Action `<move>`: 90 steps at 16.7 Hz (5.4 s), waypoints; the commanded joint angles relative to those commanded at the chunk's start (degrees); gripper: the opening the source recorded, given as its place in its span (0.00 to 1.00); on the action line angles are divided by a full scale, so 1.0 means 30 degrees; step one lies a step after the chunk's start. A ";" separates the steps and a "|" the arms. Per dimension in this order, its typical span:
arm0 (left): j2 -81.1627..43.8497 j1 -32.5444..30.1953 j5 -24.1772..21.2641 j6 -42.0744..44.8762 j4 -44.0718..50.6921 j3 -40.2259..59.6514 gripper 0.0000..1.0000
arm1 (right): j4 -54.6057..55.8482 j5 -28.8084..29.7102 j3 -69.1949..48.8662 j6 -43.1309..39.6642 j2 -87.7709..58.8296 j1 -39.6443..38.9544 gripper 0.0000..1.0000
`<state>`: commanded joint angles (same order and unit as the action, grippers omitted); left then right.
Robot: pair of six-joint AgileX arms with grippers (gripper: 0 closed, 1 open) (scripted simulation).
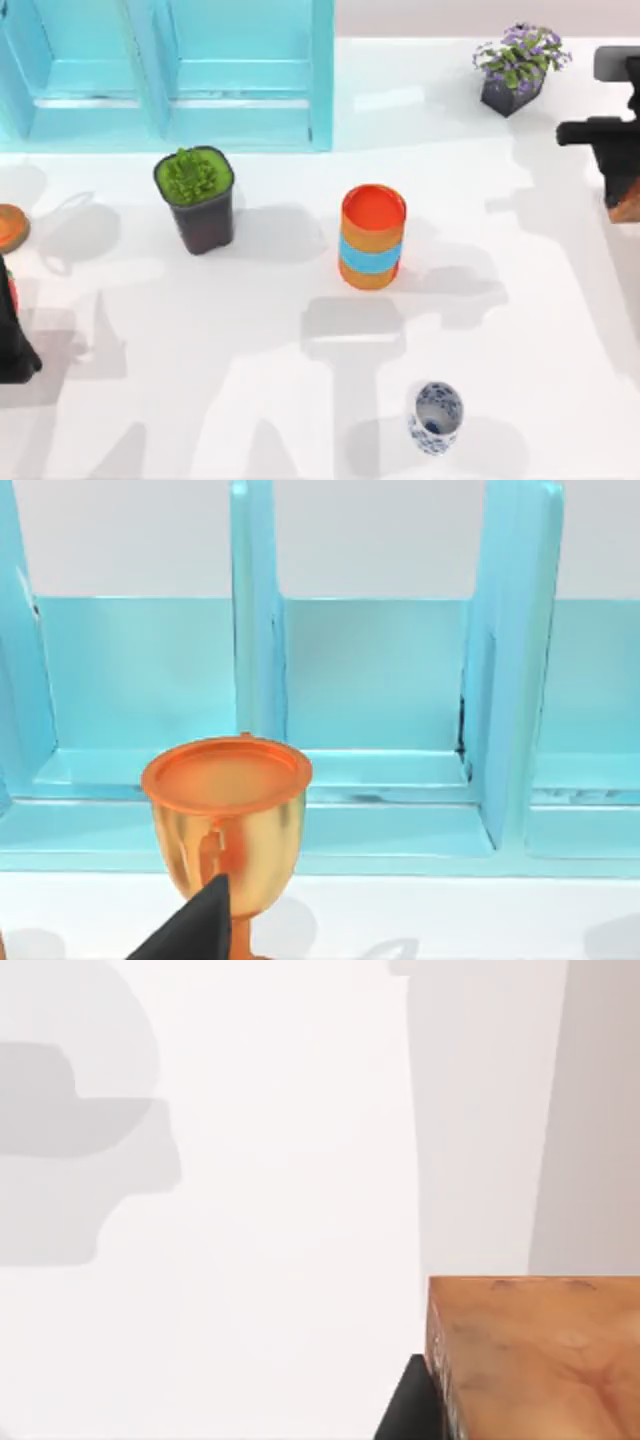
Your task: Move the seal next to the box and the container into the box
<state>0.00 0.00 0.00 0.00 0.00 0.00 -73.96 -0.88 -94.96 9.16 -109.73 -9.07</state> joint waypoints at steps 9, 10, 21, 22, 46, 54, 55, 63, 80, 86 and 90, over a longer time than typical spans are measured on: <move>0.0000 0.0000 0.0000 0.0000 0.0000 0.0000 1.00 | 0.1139 0.0017 0.0994 -0.0037 -0.0203 0.0032 0.00; 0.0000 0.0000 0.0000 0.0000 0.0000 0.0000 1.00 | 0.1434 0.0010 0.1243 -0.0037 -0.0239 0.0024 0.00; 0.0000 0.0000 0.0000 0.0000 0.0000 0.0000 1.00 | 0.4679 0.0005 0.3971 0.0020 -0.0703 -0.0012 0.00; 0.0000 0.0000 0.0000 0.0000 0.0000 0.0000 1.00 | 0.4687 0.0005 0.3980 0.0021 -0.0707 -0.0010 0.00; 0.0000 0.0000 0.0000 0.0000 0.0000 0.0000 1.00 | 0.4687 0.0005 0.3980 0.0021 -0.0707 -0.0010 1.00; 0.0000 0.0000 0.0000 0.0000 0.0000 0.0000 1.00 | 0.1979 -0.0201 0.1048 0.0004 -0.0124 -0.0138 1.00; 0.0000 0.0000 0.0000 0.0000 0.0000 0.0000 1.00 | 0.1182 -0.0128 0.0422 -0.0006 -0.0126 -0.0122 1.00; 0.0000 0.0000 0.0000 0.0000 0.0000 0.0000 1.00 | -0.2729 0.0001 -0.2911 -0.0058 -0.0173 0.0070 1.00; 0.0000 0.0000 0.0000 0.0000 0.0000 0.0000 1.00 | 0.2084 0.0271 0.6496 1.1517 0.3848 -1.1318 1.00; 0.0000 0.0000 0.0000 0.0000 0.0000 0.0000 1.00 | 0.2527 0.0272 0.7266 1.2313 0.4209 -1.2069 1.00; 0.0000 0.0000 0.0000 0.0000 0.0000 0.0000 1.00 | 0.3705 0.0283 0.8042 1.2311 0.3904 -1.2101 1.00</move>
<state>0.00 0.00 0.00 0.00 0.00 0.00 -62.85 -0.03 -70.84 46.09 -98.02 -45.37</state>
